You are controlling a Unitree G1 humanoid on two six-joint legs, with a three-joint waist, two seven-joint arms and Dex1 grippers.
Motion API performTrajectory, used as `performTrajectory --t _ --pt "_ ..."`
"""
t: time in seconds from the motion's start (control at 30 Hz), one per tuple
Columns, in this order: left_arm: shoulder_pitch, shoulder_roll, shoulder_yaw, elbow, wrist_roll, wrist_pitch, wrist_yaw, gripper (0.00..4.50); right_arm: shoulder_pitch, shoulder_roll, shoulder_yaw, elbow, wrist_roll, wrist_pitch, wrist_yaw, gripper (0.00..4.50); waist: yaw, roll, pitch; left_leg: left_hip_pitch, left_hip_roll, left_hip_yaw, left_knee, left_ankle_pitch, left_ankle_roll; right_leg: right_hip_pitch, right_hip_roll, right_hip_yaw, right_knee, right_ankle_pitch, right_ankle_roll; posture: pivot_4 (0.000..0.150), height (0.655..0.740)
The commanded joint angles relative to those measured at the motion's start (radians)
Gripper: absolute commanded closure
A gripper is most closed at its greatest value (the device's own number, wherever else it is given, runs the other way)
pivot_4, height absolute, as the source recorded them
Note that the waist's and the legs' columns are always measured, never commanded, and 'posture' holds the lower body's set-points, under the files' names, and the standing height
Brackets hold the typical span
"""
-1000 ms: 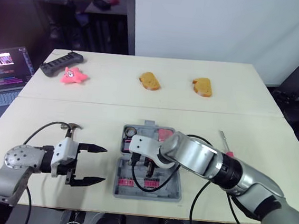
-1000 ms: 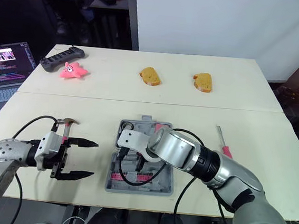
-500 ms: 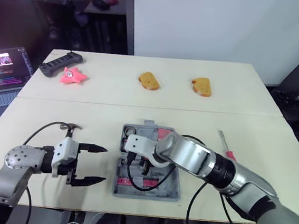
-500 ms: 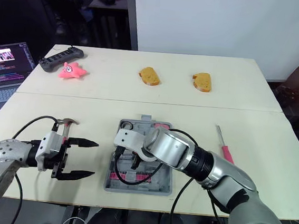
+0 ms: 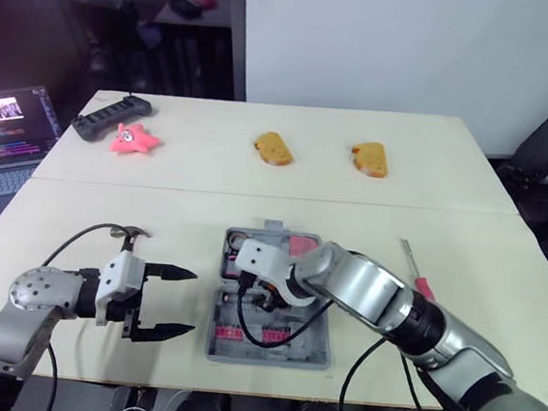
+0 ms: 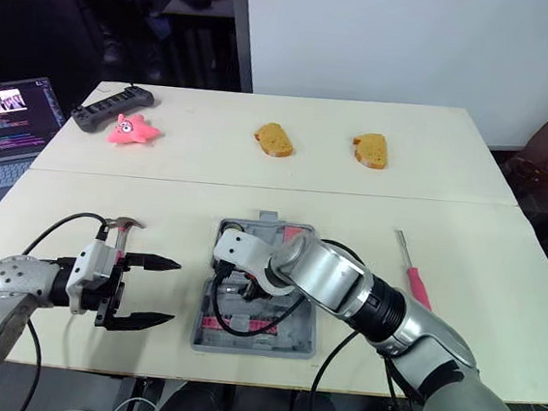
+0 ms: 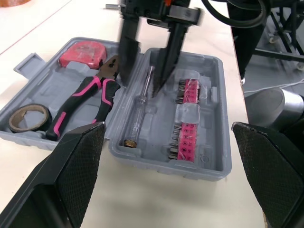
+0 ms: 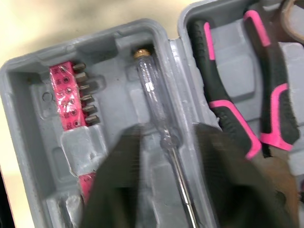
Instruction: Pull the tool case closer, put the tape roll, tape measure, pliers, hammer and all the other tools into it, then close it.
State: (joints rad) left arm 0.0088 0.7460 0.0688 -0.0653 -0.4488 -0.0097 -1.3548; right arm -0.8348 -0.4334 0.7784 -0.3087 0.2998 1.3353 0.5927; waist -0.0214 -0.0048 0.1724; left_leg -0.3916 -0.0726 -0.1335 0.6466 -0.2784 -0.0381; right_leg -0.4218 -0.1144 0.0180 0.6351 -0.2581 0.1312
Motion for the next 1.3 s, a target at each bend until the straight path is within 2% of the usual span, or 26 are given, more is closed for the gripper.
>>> performTrajectory --t 0.03,0.67,0.9,1.0,1.07,1.13,1.2,1.3 --pt "0.0 0.01 0.01 -0.027 -0.015 0.001 -0.003 0.0 0.011 0.007 -0.019 -0.008 -0.012 -0.05 0.002 4.42 0.001 0.0 0.0 0.0 0.0 0.0 0.0 0.0 0.0 0.0 0.0 0.0 0.0 0.0 0.0 0.15 0.74" --pt "0.016 0.013 0.014 -0.035 -0.019 0.007 -0.007 0.0 0.163 0.012 -0.029 0.117 -0.044 -0.068 -0.004 4.42 0.001 -0.001 -0.001 0.001 0.0 0.0 0.0 0.0 0.0 0.002 0.001 0.0 0.0 0.0 0.0 0.15 0.74" --pt "0.026 0.018 0.023 -0.041 -0.019 0.008 -0.001 0.0 0.172 0.018 -0.186 -0.01 -0.001 -0.142 0.029 4.42 0.005 0.0 -0.001 0.0 0.0 0.0 0.0 0.0 0.0 0.002 0.0 0.0 0.0 0.0 0.0 0.15 0.74" --pt "0.038 0.031 0.052 -0.042 -0.032 0.013 0.006 0.0 0.229 -0.026 -0.383 -0.148 0.054 -0.201 0.044 4.42 0.005 0.0 -0.001 0.0 0.0 0.0 0.0 0.0 0.0 0.001 0.0 0.0 0.0 0.0 0.0 0.15 0.74" --pt "0.053 0.043 0.081 -0.044 -0.048 0.029 0.015 0.0 0.311 -0.112 -0.505 -0.254 0.091 -0.262 0.093 4.42 0.008 0.0 -0.001 0.0 0.0 0.0 0.0 0.0 0.0 0.001 0.0 0.0 -0.001 0.0 0.0 0.15 0.74" --pt "0.082 0.06 0.119 -0.041 -0.055 0.037 0.018 0.0 0.428 -0.201 -0.643 -0.346 0.134 -0.295 0.138 4.42 0.015 -0.001 -0.001 0.0 0.0 -0.001 0.0 0.0 0.0 0.004 0.0 -0.002 -0.003 0.0 0.0 0.15 0.74" --pt "0.11 0.078 0.171 0.009 -0.031 0.004 0.029 0.0 0.622 -0.283 -0.856 -0.387 0.168 -0.345 0.195 4.42 0.019 -0.001 -0.001 0.0 0.0 -0.001 0.0 -0.001 0.002 0.005 0.0 -0.002 -0.005 0.0 0.0 0.15 0.74" --pt "0.137 0.098 0.248 0.136 0.002 -0.044 0.057 0.0 0.933 -0.374 -1.091 -0.359 0.129 -0.481 0.287 3.61 0.028 -0.001 -0.001 0.001 0.0 0.002 0.0 -0.002 0.003 0.007 0.0 -0.002 -0.005 0.0 0.001 0.15 0.74"
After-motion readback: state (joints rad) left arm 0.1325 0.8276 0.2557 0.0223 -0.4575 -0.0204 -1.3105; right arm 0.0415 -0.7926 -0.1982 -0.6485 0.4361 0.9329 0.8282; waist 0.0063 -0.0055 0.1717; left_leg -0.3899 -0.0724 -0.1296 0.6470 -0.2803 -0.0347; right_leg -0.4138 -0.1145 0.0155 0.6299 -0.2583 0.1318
